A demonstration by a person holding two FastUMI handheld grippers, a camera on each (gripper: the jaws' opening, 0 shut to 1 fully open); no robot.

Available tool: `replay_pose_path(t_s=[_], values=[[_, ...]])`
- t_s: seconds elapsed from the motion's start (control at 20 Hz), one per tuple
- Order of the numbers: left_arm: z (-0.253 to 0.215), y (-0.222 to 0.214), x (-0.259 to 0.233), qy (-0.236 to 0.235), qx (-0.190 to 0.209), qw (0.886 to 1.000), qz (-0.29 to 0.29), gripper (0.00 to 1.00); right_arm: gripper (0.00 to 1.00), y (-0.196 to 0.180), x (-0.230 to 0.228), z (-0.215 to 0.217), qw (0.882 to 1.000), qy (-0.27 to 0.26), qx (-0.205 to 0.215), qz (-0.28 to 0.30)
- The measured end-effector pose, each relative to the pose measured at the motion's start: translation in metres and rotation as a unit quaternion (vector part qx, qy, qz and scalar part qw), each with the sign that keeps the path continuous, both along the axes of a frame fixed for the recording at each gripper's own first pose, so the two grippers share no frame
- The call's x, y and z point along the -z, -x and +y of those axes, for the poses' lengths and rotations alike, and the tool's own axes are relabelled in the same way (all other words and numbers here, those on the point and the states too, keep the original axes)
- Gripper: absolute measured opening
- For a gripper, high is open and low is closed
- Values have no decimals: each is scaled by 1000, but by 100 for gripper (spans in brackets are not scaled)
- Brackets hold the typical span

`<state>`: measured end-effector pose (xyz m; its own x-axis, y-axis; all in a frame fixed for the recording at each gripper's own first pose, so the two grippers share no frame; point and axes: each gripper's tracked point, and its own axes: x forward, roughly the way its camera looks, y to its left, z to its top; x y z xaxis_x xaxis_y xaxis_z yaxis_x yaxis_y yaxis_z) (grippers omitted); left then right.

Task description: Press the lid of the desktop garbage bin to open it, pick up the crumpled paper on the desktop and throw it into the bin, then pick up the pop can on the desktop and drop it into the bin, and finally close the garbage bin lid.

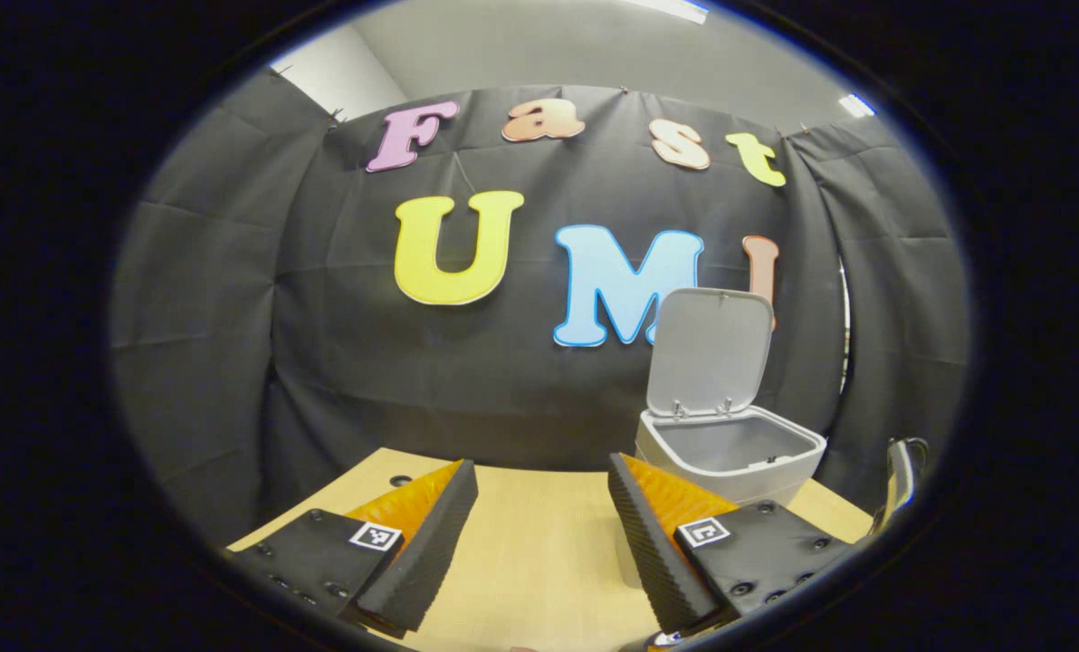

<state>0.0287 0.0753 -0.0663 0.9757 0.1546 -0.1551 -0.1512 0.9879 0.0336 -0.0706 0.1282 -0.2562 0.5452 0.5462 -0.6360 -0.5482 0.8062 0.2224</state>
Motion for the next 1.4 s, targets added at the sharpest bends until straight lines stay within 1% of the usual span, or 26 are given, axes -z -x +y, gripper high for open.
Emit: replay_pose_path(t_s=[0.3,0.5,0.75,0.8,0.85,1.15,1.3,1.4], values=[[6,1,0,-1,-6,1000,-1,95,96,10,21,2,999,18,-8,43],[6,-1,-1,-1,-5,1000,-2,95,96,13,28,2,998,30,-15,55],[5,-1,-2,-5,-5,1000,-4,95,97,15,40,-2,996,38,-7,75],[5,-1,-2,-6,-5,1000,-4,95,91,13,41,-5,996,37,-1,78],[6,-1,-2,-6,-5,1000,-5,95,87,11,41,-7,996,36,5,81],[7,-2,-2,-3,-4,1000,-6,95,85,5,32,-16,997,24,26,69],[6,-2,-3,-4,-2,1000,-8,95,84,-3,14,-20,998,4,38,47],[6,-3,-3,-5,-1,1000,-9,95,85,-11,-8,-25,998,-16,47,24]])
